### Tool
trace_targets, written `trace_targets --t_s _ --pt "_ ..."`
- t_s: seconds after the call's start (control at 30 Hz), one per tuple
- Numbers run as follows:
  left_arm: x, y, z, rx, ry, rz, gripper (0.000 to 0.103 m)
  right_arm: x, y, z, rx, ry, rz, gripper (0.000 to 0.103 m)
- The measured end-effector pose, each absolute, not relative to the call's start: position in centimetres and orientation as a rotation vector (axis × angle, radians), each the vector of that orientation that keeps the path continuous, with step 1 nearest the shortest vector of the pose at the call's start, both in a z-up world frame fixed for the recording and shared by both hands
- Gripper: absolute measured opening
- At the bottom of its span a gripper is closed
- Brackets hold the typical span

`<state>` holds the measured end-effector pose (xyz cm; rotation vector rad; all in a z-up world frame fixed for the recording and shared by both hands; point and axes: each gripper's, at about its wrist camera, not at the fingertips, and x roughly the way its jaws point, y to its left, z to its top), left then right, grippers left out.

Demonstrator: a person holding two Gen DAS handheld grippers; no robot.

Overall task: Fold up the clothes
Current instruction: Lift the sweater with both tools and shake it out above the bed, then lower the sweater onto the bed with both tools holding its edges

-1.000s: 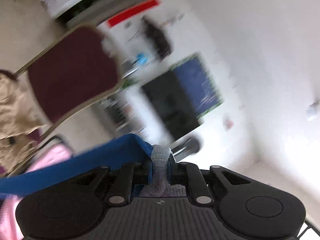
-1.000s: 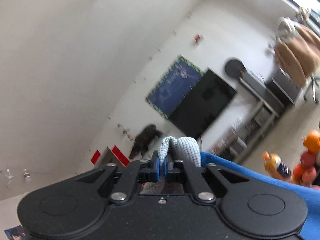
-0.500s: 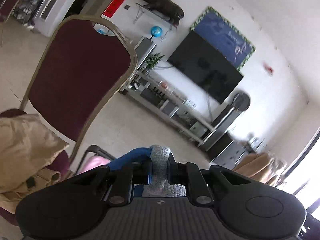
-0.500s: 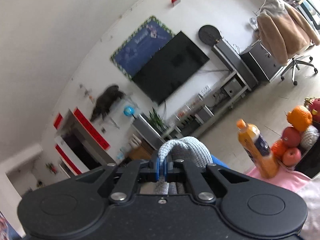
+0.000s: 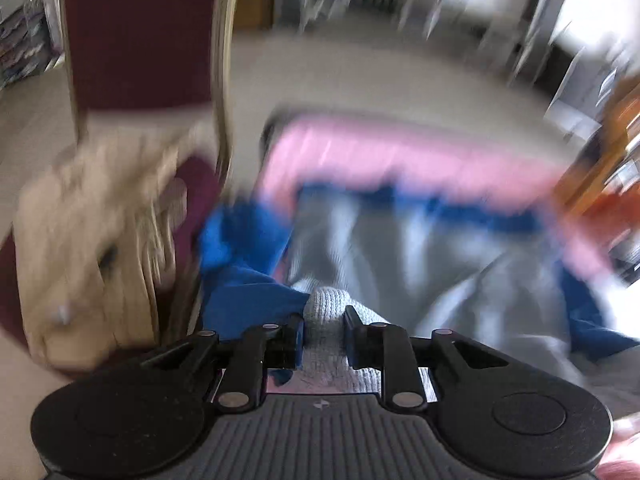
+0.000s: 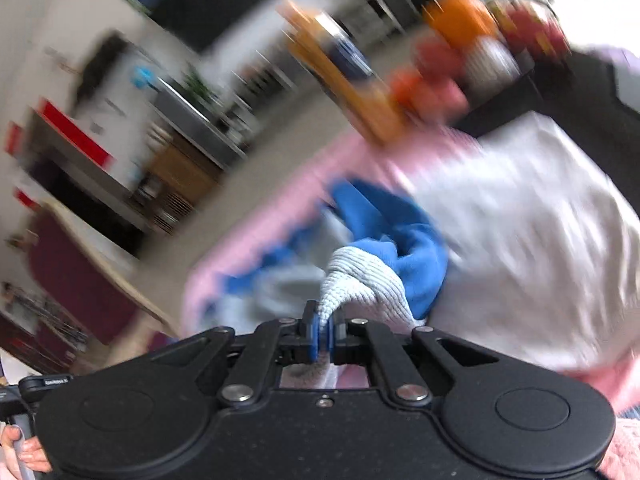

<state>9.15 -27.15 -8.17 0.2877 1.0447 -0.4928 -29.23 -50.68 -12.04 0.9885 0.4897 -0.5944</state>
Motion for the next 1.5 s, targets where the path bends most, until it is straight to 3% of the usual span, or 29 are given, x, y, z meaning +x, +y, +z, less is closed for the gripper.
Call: trace_targets --t_s 0.13,0.2,0.43,0.53,0.73,0.97,1.03,1.07,1.13,1.17,1.5 --pt "8.2 -26.1 -11.7 0.219 1.071 -0.459 0.026 -28.9 -50.7 -15.9 0.97 0.553 -0.606 0.006" --pt "7.0 -24.7 -10.8 0.165 1.05 -0.463 0.033 -29.1 -50.8 -16.0 0.98 0.522 -0.566 0.006" --pt "2.5 -20.2 -6.5 -0.077 1.023 -0.399 0.04 -28.8 -51.8 -16.7 1.021 0.486 -0.512 0.007" --pt "2.2 -20.5 -8.0 -0.182 1.092 -0.398 0.043 -28.8 -51.9 -16.9 1.037 0.48 -0.501 0.007" --pt "3.8 -20.4 -12.7 -0.364 1.187 -0.262 0.035 -28.9 -51.7 -16.8 1.02 0.478 -0.493 0.007" --pt "5.4 -18.9 -16.1 -0.461 1.26 -0.16 0.034 -28.9 -51.7 -16.9 1.024 0.475 -0.482 0.008" --pt "5.7 -18.6 -17.0 -0.488 1.296 -0.141 0.025 -28.9 -51.6 -16.9 1.018 0.478 -0.483 0.008" --pt "5.7 -18.5 -17.0 -0.491 1.302 -0.142 0.016 -28.9 -51.6 -16.9 1.016 0.479 -0.484 0.008" --pt "5.4 -18.5 -16.5 -0.481 1.294 -0.154 0.013 -28.9 -51.6 -17.0 1.019 0.479 -0.486 0.008" --pt "5.3 -18.4 -16.0 -0.47 1.279 -0.161 0.006 -28.9 -51.7 -17.0 1.022 0.479 -0.487 0.008" --pt "3.1 -17.3 -11.7 -0.37 1.202 -0.259 0.003 -29.3 -52.4 -17.9 1.103 0.476 -0.486 0.008"
